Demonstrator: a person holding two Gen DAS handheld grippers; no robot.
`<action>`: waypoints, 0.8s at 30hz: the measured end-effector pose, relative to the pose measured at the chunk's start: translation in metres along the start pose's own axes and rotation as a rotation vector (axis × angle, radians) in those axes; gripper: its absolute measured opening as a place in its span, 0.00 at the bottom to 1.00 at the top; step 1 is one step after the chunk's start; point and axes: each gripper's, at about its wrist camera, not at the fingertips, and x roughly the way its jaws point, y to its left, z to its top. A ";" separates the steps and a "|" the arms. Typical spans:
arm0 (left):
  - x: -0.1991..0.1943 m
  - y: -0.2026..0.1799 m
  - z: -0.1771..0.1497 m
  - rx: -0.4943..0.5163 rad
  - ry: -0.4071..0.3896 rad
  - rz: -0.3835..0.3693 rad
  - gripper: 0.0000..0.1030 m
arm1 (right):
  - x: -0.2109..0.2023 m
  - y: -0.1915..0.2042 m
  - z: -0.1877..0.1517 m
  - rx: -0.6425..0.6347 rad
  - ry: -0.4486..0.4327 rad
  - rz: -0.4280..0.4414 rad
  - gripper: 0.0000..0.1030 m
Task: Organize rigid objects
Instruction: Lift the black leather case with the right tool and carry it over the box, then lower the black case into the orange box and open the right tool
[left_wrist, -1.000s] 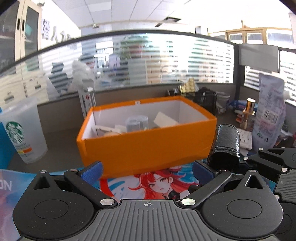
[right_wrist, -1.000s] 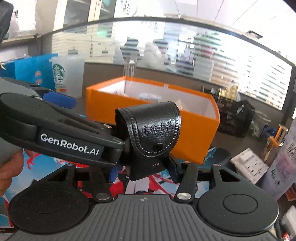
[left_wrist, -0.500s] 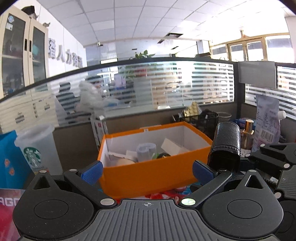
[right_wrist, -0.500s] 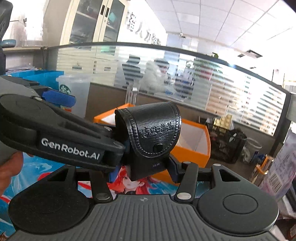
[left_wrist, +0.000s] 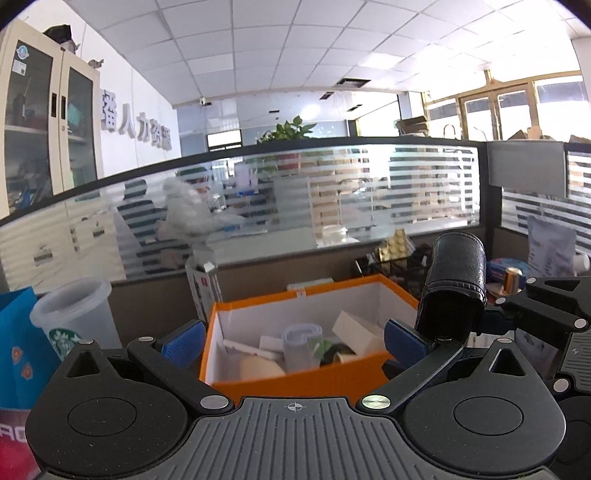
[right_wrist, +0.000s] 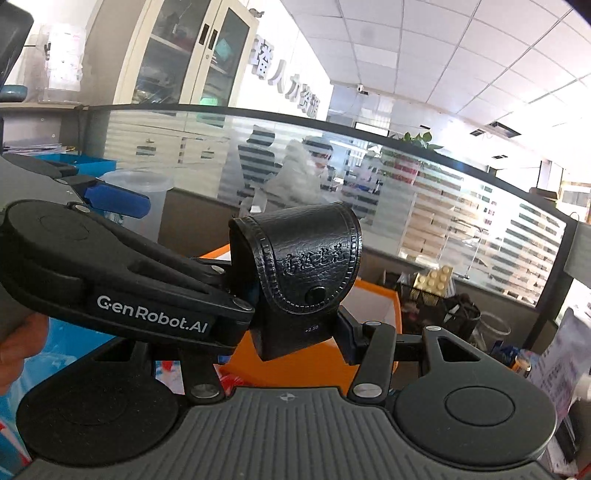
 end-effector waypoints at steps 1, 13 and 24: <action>0.002 0.000 0.003 -0.001 -0.002 0.001 1.00 | 0.002 -0.002 0.003 -0.002 -0.003 -0.005 0.48; 0.048 0.006 0.026 -0.004 0.006 0.018 1.00 | 0.042 -0.023 0.029 0.000 0.001 -0.027 0.48; 0.119 0.009 0.024 -0.026 0.090 0.029 1.00 | 0.103 -0.041 0.029 0.042 0.065 -0.008 0.48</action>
